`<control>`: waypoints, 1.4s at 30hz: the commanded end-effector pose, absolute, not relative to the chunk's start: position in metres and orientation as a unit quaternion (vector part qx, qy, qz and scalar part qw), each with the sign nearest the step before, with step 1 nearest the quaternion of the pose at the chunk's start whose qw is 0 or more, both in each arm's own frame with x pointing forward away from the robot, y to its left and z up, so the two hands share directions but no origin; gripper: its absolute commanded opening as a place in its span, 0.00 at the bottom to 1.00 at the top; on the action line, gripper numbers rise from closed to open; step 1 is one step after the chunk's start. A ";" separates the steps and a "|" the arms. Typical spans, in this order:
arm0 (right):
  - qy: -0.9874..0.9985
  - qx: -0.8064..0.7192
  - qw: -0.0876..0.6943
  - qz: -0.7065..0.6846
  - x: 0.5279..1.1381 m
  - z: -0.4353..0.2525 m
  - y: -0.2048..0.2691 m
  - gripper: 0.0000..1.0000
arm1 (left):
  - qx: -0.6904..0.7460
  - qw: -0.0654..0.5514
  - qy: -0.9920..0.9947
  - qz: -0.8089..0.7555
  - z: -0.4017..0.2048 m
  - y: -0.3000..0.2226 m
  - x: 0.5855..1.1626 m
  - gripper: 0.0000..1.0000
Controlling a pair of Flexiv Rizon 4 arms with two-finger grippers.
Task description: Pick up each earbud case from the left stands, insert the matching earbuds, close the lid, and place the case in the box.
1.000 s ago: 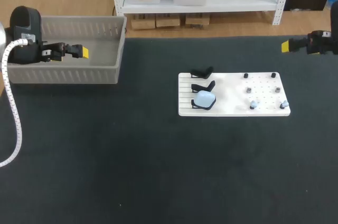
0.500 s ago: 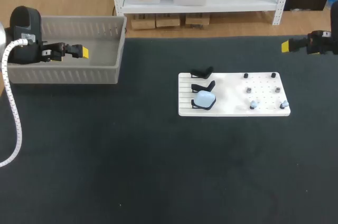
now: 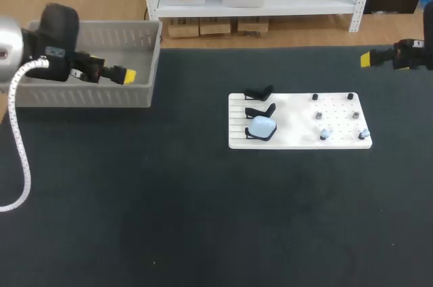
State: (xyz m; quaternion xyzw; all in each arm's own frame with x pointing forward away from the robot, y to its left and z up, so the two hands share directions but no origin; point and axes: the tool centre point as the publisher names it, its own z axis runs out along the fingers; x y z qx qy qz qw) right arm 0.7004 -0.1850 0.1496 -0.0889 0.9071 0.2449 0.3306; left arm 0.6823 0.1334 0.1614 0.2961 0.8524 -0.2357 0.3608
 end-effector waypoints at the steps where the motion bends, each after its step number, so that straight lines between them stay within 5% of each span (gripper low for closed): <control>1: 0.907 -0.089 0.331 0.244 0.700 0.150 -0.185 1.00 | 0.418 0.384 0.787 -0.243 0.156 0.115 0.689 1.00; 11: 0.907 -0.089 0.331 0.244 0.700 0.150 -0.185 1.00 | 0.526 0.361 0.718 -0.278 0.133 0.063 0.706 1.00; 28: 0.907 -0.089 0.331 0.244 0.700 0.150 -0.185 1.00 | 0.516 0.358 0.724 -0.284 0.129 0.056 0.706 1.00; 42: 0.907 -0.089 0.331 0.244 0.700 0.150 -0.185 1.00 | 0.550 0.368 0.679 -0.319 0.088 -0.013 0.679 1.00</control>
